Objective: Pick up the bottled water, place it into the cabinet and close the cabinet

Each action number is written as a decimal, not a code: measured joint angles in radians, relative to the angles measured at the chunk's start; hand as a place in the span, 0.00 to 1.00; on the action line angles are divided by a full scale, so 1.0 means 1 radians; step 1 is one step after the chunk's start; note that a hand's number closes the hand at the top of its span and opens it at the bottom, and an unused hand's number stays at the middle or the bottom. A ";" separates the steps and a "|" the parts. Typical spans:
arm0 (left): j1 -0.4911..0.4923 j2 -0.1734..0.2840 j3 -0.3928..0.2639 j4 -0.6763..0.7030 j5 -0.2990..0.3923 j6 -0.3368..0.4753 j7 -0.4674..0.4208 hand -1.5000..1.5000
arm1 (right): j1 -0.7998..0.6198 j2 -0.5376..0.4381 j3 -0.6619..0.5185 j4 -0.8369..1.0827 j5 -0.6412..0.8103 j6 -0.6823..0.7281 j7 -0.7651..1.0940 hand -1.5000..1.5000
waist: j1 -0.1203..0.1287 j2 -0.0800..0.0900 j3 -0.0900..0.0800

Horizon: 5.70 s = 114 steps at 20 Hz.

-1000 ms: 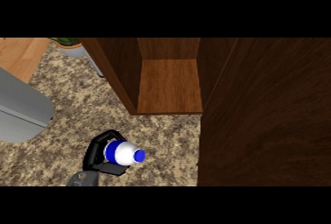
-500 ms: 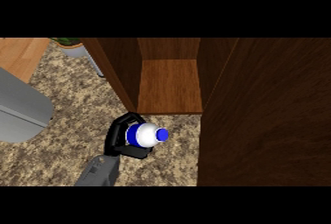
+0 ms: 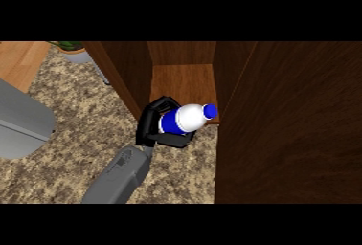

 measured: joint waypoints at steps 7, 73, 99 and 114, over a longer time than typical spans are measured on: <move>-0.213 0.000 -0.011 0.108 0.077 0.119 0.112 1.00 | 0.009 -0.011 -0.060 0.002 -0.016 0.025 -0.025 0.00 | -0.012 0.005 0.000; 0.180 0.115 -0.318 -0.379 0.405 -0.004 -0.106 0.00 | 0.067 0.022 0.036 -0.006 0.000 0.056 -0.048 0.00 | 0.059 -0.015 -0.001; 0.852 0.742 -0.147 -0.856 0.504 -0.366 -0.370 0.00 | -0.268 -0.193 0.275 -0.015 0.080 0.131 0.184 1.00 | 0.104 -0.001 -0.010; 0.920 0.890 -0.049 -0.843 0.552 -0.545 -0.415 0.00 | -0.666 -0.187 0.266 0.001 0.056 0.136 0.386 1.00 | 0.183 0.021 -0.017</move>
